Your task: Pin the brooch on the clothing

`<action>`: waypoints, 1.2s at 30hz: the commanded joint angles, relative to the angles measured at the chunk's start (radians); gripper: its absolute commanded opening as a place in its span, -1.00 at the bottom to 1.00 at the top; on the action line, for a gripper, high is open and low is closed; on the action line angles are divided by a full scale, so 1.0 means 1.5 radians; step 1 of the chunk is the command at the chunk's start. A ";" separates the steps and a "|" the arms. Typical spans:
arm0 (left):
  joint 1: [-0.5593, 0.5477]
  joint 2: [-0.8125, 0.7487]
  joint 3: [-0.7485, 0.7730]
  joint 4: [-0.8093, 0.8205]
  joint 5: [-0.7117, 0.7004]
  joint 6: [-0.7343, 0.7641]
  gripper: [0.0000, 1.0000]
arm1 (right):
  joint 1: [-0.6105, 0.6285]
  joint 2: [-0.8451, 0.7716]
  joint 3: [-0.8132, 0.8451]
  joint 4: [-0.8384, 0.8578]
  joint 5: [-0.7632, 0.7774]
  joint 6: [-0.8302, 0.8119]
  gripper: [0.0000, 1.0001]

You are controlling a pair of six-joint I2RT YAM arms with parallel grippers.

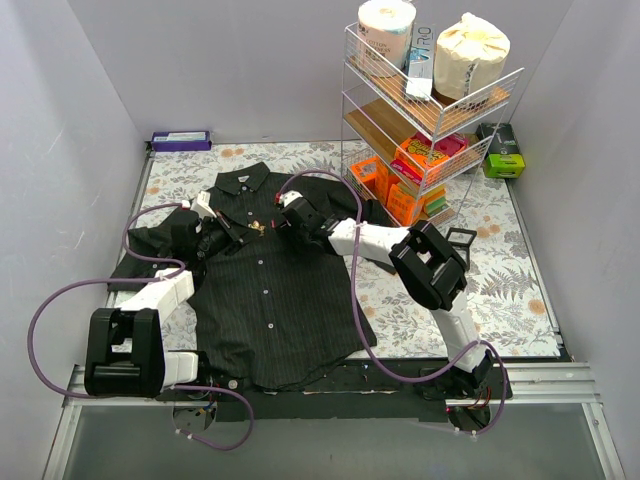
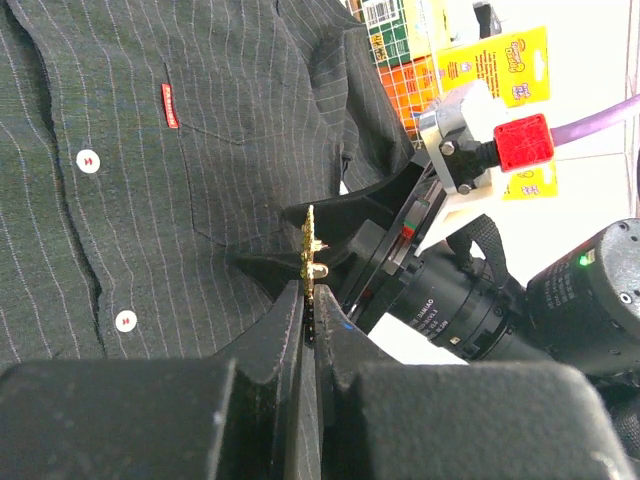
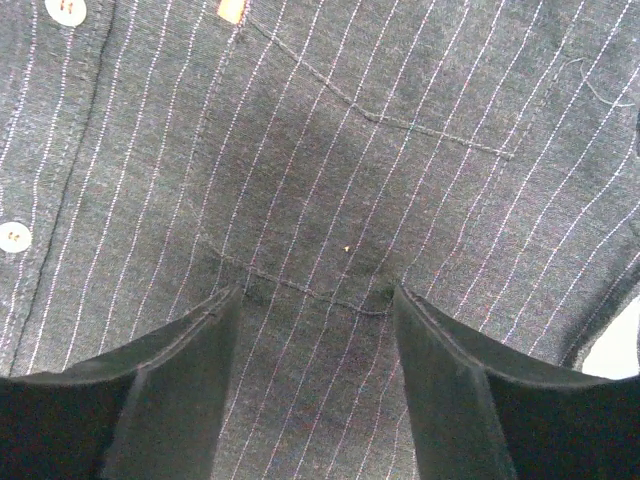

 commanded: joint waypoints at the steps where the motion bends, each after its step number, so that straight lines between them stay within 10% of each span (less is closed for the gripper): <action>1: 0.009 -0.028 0.020 -0.020 0.014 0.028 -1.00 | 0.008 0.027 0.034 -0.047 0.049 -0.006 0.33; 21: 0.010 -0.067 0.017 -0.031 0.008 0.040 -1.00 | -0.014 0.031 -0.013 -0.059 -0.024 0.035 -0.97; 36: -0.109 0.028 -0.099 0.175 -0.137 -0.092 -1.00 | -0.020 -0.066 -0.054 0.003 -0.079 0.072 -0.97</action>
